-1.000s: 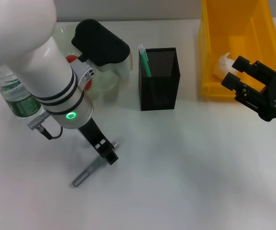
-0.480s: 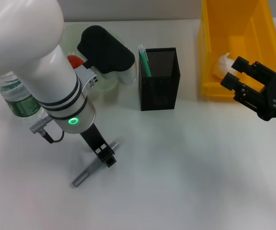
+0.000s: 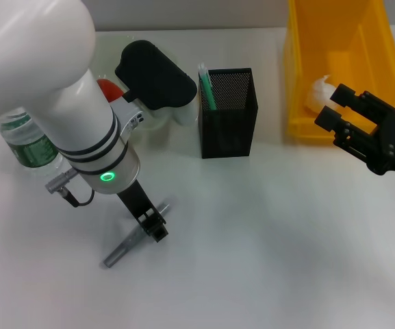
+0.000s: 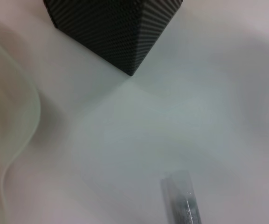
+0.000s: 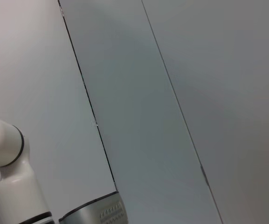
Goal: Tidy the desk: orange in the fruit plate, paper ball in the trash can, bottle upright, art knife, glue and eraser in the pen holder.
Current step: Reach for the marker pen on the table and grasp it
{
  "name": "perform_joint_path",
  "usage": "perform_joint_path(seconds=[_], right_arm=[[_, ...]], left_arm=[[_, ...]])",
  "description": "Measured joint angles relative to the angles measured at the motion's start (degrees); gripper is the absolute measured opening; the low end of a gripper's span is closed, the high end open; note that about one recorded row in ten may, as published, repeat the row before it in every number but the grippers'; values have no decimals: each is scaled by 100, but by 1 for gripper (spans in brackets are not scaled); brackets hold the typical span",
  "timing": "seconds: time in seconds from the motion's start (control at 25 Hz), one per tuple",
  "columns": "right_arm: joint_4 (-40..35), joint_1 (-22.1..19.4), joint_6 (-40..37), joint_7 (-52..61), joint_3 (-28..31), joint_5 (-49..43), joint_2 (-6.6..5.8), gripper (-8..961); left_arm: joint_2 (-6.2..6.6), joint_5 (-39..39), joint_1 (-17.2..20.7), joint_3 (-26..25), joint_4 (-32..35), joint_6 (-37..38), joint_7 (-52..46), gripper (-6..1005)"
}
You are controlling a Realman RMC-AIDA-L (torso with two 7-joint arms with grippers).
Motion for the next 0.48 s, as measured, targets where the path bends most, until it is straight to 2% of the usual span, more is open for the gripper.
perform_joint_path(seconds=[0.48], right_arm=[[8, 0, 15, 0, 0, 0, 0, 641]], left_arm=[[0, 29, 34, 81, -2, -55, 22, 444]])
